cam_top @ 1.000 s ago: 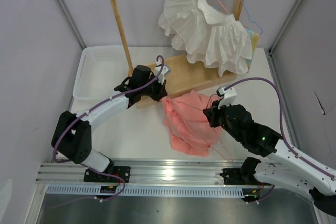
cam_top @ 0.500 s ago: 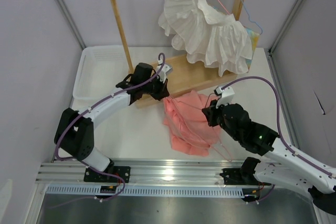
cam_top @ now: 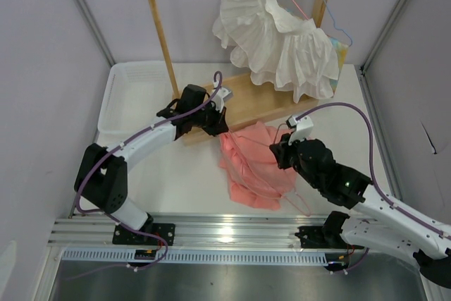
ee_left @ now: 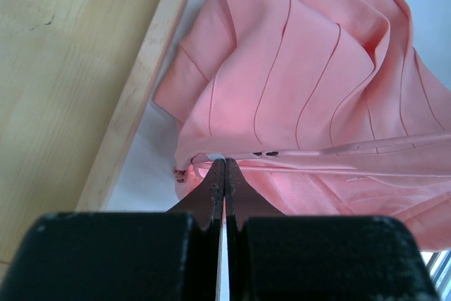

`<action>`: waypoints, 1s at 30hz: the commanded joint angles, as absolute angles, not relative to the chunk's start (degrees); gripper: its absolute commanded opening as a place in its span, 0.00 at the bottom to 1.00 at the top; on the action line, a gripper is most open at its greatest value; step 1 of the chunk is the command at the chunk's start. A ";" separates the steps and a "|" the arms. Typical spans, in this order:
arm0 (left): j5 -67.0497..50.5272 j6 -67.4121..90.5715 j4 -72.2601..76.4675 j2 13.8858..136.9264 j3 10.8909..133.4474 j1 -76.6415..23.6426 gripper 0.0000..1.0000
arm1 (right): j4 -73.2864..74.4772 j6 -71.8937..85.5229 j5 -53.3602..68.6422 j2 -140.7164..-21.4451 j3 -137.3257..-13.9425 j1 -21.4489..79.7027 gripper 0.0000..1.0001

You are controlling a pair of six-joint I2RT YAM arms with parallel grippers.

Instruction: Place the skirt on the hanger

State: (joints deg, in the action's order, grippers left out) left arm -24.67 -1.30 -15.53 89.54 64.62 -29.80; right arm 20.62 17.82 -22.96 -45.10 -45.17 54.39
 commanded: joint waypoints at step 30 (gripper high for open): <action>-25.57 2.90 -23.64 90.26 70.66 -29.44 0.00 | -2.63 12.39 -32.96 -38.06 -33.93 54.67 0.00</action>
State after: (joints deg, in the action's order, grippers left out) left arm -24.80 1.08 -22.00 90.02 68.07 -29.76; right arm 4.78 13.65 -28.53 -39.09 -34.33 54.70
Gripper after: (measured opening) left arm 0.005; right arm 0.036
